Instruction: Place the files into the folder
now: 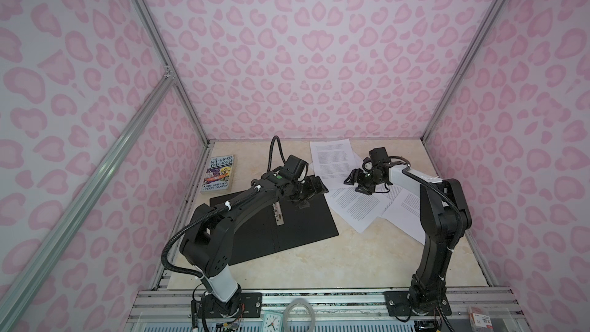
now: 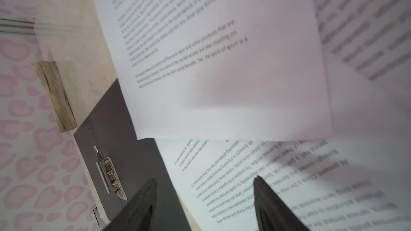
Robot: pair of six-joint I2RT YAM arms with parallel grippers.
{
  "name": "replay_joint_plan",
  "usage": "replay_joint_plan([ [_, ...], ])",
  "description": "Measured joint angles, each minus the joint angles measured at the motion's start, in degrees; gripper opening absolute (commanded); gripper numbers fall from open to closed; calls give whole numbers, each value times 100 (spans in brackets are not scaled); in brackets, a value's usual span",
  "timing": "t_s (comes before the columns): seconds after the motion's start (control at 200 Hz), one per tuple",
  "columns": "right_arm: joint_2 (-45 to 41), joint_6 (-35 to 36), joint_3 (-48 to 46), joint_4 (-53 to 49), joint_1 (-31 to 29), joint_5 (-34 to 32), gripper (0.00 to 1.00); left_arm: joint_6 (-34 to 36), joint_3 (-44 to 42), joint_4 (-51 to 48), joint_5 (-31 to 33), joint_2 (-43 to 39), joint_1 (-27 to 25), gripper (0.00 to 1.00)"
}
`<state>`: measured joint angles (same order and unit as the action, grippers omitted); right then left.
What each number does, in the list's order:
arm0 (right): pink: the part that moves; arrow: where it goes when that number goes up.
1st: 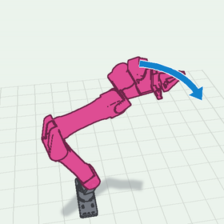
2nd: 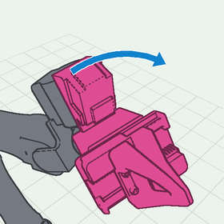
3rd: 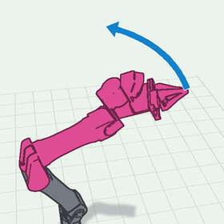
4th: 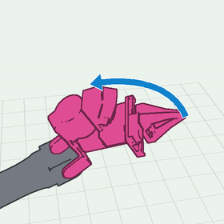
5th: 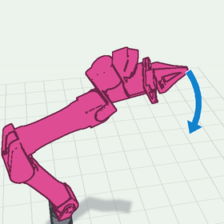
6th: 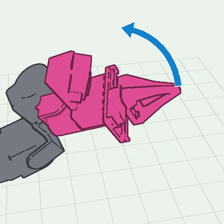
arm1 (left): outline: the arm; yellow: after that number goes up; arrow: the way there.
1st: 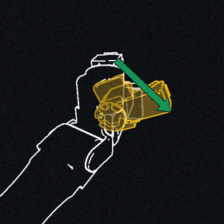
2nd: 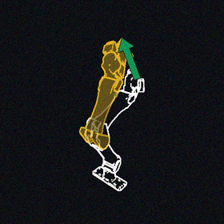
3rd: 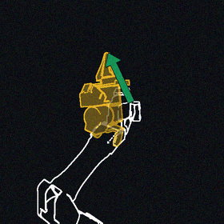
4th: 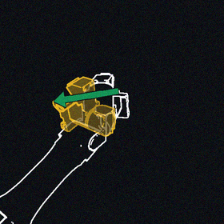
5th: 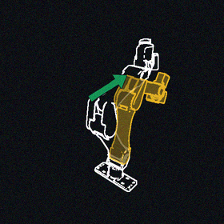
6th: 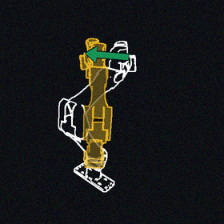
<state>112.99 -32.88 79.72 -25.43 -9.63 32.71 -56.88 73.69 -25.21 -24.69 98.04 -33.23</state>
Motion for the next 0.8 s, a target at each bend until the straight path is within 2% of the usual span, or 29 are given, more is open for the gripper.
replay_joint_plan([
  [0.225, 1088, 485, 2022, -778, 289, -234, 70, 214, 28, 0, -247, -11, 105, 98],
  [0.33, 1534, 774, 2660, -1147, 361, -258, 70, 313, -48, -50, -310, -146, 164, 98],
  [0.575, 2184, 1320, 3432, -1530, 448, -192, 68, 516, -240, -111, -450, -328, 262, 97],
  [0.8, 2479, 1585, 3547, -1711, 393, 118, 67, 614, -372, -214, -531, -472, 398, 97],
])
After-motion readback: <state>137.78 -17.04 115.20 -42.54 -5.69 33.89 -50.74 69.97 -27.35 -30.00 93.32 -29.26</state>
